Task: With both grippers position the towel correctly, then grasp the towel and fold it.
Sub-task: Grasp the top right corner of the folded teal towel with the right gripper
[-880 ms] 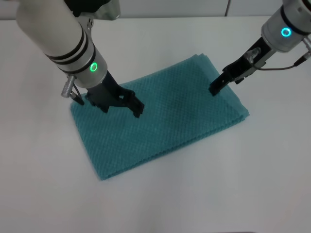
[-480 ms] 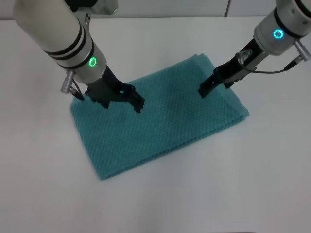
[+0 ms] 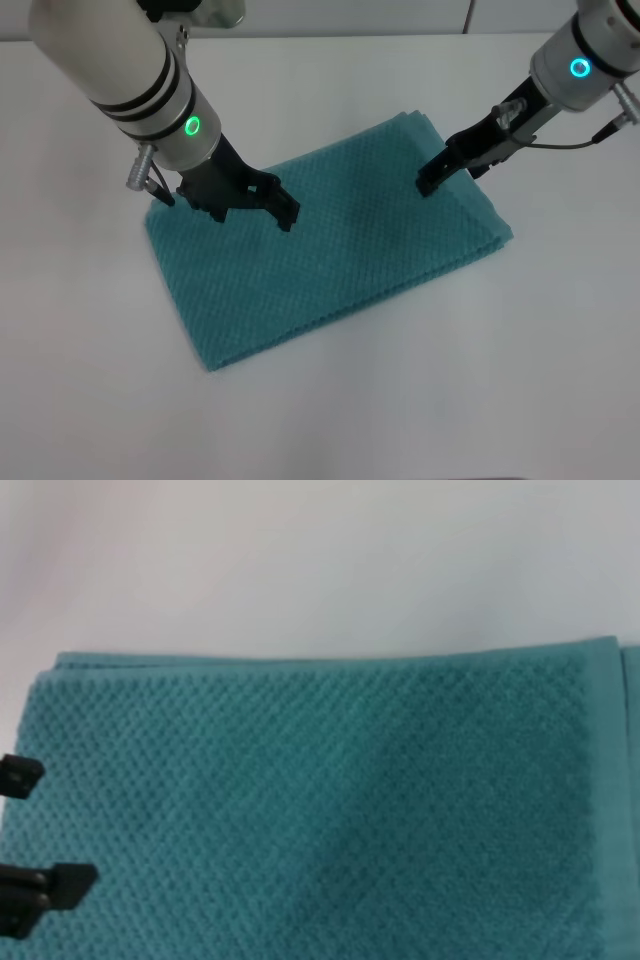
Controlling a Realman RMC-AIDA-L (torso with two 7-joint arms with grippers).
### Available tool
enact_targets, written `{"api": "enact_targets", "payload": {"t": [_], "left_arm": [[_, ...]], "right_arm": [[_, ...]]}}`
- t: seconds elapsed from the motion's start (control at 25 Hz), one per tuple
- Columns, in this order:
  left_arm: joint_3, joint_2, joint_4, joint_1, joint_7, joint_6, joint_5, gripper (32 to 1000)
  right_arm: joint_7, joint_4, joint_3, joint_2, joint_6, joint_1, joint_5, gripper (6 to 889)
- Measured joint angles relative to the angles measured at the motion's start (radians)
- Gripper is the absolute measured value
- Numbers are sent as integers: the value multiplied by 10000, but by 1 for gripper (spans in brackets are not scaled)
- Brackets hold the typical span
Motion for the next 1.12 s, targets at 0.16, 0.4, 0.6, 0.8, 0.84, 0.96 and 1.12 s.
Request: {"api": "enact_targets", "payload": {"t": [0.16,0.4,0.6,0.8,0.84,0.96,1.12], "left_arm": [[2,5,21,5,7,-5,1,898],[30,6,33,-1,8,23,1,898],[30,-5,30,-5,15,69,1,898],[64,-21,31,-19,22,97,1,898],[71,-21,31,-19,23,101,1,898],[76,-22,30,-19,23,112,1,898],[77,-23,32,-27,34,116,1,898]], "right_arm": [[-28,13,-63,-109,-312,-242,-86,856],[-123,75,-90,-261,-914,-832,-305,856],[-568,706,-90,-290,-1584,-994,-312,853],[-848,941,-95,-177,-2141,-1060,-310,851],[-913,997,-95,-135,-2278,-1064,-309,851],[-1061,1193,-95,-64,-2653,-1070,-308,851],[-1212,1393,-96,-36,-2944,-1197,-306,850]]}}
